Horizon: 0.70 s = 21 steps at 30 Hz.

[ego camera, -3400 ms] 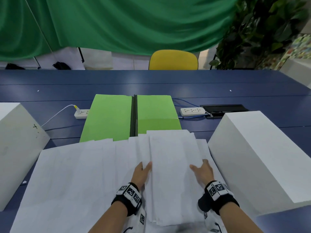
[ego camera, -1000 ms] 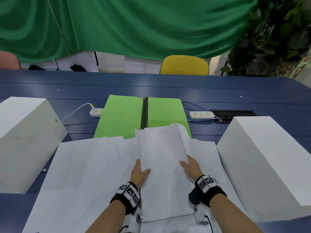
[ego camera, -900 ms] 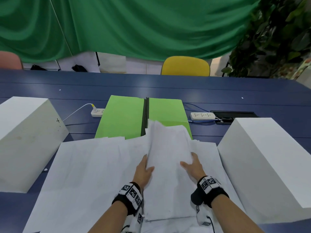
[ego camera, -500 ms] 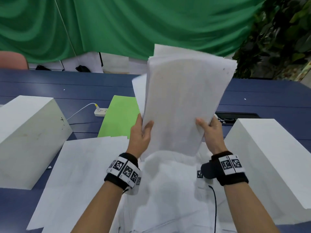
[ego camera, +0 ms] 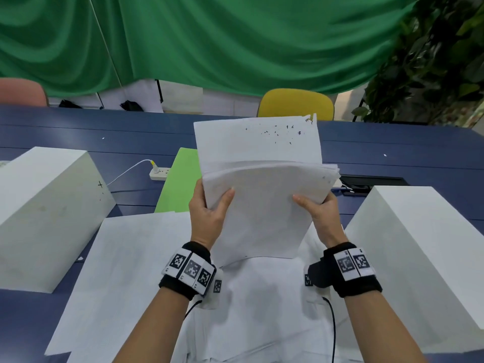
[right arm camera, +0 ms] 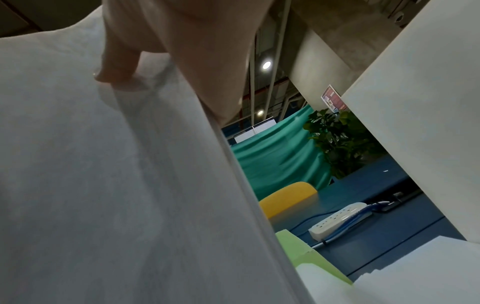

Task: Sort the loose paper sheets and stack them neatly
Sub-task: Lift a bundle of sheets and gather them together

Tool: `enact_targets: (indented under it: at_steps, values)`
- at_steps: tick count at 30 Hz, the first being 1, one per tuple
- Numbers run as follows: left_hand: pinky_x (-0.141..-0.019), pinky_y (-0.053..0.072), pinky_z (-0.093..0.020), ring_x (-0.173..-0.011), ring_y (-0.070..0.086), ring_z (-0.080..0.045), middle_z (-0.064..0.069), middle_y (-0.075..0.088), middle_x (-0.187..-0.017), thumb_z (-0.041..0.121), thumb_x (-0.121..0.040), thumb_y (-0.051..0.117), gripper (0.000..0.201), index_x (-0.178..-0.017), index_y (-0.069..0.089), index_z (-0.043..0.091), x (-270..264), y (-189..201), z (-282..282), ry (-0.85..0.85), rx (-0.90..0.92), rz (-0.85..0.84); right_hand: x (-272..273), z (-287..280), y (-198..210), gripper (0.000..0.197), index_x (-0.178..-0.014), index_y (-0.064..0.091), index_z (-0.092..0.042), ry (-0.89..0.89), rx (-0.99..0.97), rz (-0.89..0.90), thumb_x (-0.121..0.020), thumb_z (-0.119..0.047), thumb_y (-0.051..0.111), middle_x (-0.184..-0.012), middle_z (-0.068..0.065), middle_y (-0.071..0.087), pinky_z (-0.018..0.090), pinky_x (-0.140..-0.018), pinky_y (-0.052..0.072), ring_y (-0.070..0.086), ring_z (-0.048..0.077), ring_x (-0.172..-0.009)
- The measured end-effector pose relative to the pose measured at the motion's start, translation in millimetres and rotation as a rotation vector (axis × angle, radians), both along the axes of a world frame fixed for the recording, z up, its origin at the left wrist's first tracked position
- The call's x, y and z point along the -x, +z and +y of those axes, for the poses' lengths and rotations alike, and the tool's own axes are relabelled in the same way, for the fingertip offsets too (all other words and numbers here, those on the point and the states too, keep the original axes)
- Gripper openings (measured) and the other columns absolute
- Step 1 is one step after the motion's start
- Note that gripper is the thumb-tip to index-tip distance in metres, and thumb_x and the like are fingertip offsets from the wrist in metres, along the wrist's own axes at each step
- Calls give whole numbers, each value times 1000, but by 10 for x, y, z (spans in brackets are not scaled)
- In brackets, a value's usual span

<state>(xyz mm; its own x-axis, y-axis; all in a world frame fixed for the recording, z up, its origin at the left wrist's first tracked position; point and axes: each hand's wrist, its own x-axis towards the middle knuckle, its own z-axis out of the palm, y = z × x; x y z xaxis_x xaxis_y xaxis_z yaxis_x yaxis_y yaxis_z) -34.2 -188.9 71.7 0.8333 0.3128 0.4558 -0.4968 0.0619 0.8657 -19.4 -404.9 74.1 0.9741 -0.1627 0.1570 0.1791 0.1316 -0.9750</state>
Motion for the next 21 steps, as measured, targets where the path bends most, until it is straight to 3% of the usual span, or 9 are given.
enact_targets:
  at_steps: [3, 5, 7, 11, 13, 15, 17, 19, 21]
  values:
    - [-82, 49, -18, -89, 61, 2, 3, 62, -99, 35, -70, 67, 35, -102, 55, 26, -11, -35, 21, -19, -32, 8, 1, -28, 15, 52, -102, 60, -16, 15, -33, -24, -54, -19, 79, -93, -3, 71, 26, -74, 55, 67, 11, -84]
    - [-80, 48, -14, -89, 60, 4, 11, 62, -98, 25, -72, 71, 36, -103, 52, 25, -5, 10, 21, -36, -40, -4, 23, -66, 60, 52, -108, 56, -20, 13, -56, -77, -60, -12, 75, -101, 0, 67, 30, -80, 56, 65, 15, -91]
    - [-80, 49, -13, -88, 60, 6, 20, 62, -95, 14, -74, 68, 38, -104, 49, 25, -21, 76, 28, -41, -42, -33, 30, -90, 160, 47, -108, 55, -21, 1, -47, -134, -66, -5, 69, -99, -3, 67, 28, -76, 56, 64, 12, -90]
    - [-86, 49, -18, -95, 58, 0, 17, 59, -108, 17, -78, 68, 42, -110, 45, 32, -63, 218, 16, -5, -121, -86, -30, -115, 319, 37, -98, 54, -18, -25, -31, -181, -74, 7, 68, -91, -2, 64, 20, -66, 54, 64, 4, -77]
    - [-81, 49, -13, -87, 60, 7, 21, 63, -97, 10, -79, 68, 37, -106, 50, 26, -100, 140, -8, -6, -95, -33, -70, -117, 256, 35, -100, 57, -15, -5, 38, -99, -75, 6, 68, -94, 0, 65, 22, -68, 55, 64, 4, -78]
    - [-82, 51, -15, -86, 61, 9, 7, 66, -100, 6, -81, 68, 32, -110, 56, 14, -101, -33, -38, -15, -84, 59, -97, -86, 37, 36, -102, 61, -9, 73, 125, 68, -69, -3, 75, -96, 4, 68, 27, -71, 54, 66, 14, -84]
    - [-83, 52, -16, -87, 61, 11, -5, 65, -105, 5, -86, 63, 28, -113, 58, 8, -77, -211, -82, -15, -80, 146, -84, -12, -185, 33, -105, 63, -2, 100, 188, 227, -74, -3, 74, -101, 11, 67, 19, -66, 53, 66, 26, -92]
    - [-76, 49, -9, -83, 60, 14, 6, 68, -99, 8, -88, 60, 20, -105, 59, 19, -57, -221, -122, 31, -51, 150, -60, 58, -225, 25, -106, 62, 3, 39, 194, 252, -81, -1, 66, -106, 16, 66, 10, -58, 51, 66, 18, -80]
    - [-71, 45, -5, -78, 59, 15, 25, 67, -84, 12, -88, 59, 20, -95, 56, 30, -68, -72, -142, 71, -55, 99, -80, 85, -127, 13, -98, 63, -2, -14, 157, 191, -85, -2, 62, -97, 11, 68, 9, -56, 50, 64, 3, -65]
